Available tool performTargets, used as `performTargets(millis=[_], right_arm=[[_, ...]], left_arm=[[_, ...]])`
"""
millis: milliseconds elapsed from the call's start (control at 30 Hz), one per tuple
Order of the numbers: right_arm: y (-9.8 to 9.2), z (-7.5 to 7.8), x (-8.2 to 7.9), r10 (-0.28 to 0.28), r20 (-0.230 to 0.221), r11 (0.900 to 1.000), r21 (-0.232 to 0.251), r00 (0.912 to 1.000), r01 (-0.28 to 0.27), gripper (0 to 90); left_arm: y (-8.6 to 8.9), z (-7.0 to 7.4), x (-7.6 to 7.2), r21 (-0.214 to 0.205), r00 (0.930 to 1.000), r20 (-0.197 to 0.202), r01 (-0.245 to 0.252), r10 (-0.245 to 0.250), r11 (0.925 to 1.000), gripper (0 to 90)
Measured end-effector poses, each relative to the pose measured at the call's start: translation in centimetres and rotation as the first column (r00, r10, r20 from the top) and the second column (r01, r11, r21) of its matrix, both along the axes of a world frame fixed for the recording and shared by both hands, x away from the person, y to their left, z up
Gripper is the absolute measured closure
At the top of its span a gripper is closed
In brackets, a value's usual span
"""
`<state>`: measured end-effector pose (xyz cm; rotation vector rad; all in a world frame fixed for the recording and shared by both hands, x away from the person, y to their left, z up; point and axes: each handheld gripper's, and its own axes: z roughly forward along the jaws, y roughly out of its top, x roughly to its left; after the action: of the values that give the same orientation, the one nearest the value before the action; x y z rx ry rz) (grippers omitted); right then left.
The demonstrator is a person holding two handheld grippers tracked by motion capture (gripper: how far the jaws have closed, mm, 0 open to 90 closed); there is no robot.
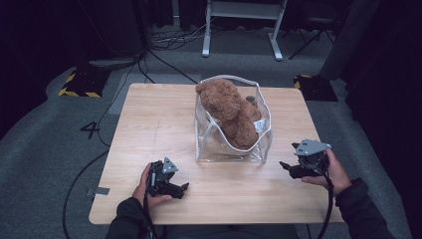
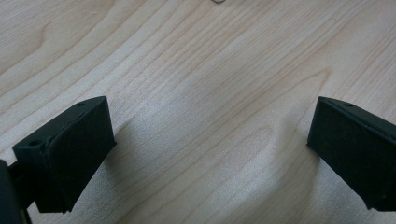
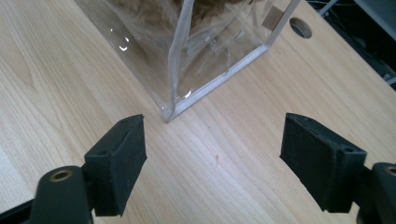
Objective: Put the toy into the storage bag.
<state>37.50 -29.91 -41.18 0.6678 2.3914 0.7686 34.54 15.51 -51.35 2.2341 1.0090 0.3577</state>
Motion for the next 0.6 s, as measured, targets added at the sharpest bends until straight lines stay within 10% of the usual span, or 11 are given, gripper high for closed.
performTargets(millis=[600], right_arm=[[-2.1, -2.8, -0.2, -0.033, -0.059, 0.9995, 0.001, 0.9977, 0.033, 22.5]], left_arm=[[0.0, 0.0, 0.0, 0.000, 1.0000, -0.003, 0.000, 0.000, 1.0000, 0.5]])
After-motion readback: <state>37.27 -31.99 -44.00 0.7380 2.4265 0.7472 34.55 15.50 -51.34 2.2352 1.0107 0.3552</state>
